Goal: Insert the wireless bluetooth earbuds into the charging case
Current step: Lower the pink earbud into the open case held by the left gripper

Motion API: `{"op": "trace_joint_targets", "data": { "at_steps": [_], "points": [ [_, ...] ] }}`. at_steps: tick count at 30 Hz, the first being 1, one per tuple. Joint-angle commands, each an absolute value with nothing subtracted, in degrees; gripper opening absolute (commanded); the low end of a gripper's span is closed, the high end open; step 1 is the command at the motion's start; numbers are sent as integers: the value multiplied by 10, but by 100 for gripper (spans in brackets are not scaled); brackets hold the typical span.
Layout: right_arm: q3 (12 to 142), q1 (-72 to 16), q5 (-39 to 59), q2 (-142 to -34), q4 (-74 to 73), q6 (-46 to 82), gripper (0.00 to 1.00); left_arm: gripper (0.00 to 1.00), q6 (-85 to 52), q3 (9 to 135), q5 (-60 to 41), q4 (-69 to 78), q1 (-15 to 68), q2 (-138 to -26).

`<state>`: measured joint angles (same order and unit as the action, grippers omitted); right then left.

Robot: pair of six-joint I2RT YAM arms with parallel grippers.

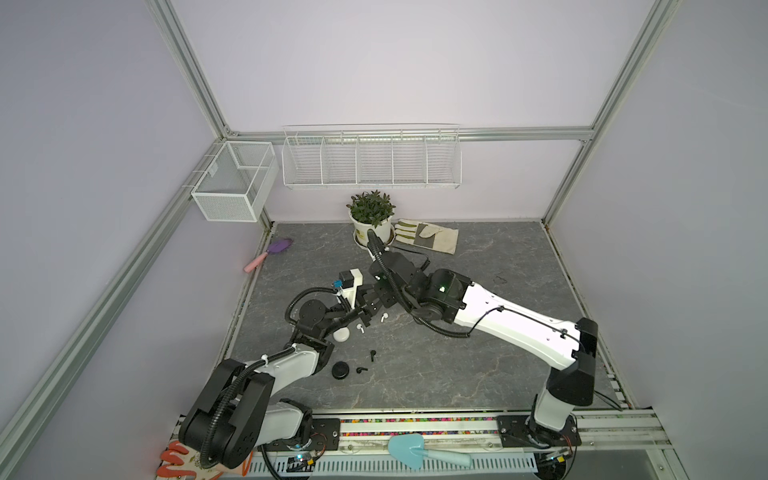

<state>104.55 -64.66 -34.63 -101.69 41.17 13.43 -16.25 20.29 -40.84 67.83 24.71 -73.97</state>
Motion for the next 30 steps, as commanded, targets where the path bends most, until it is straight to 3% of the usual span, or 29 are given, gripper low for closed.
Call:
{"op": "trace_joint_targets", "data": {
  "at_steps": [1, 18, 30],
  "points": [
    [1033, -651, -333, -1027, 417, 132, 21, 0, -163, 199, -411, 705, 244, -721],
    [1056, -651, -312, -1032, 437, 103, 21, 0, -137, 196, -413, 689, 244, -711],
    [1075, -609, -222, -1018, 459, 45, 18, 0, -106, 194, -420, 704, 244, -713]
  ]
}}
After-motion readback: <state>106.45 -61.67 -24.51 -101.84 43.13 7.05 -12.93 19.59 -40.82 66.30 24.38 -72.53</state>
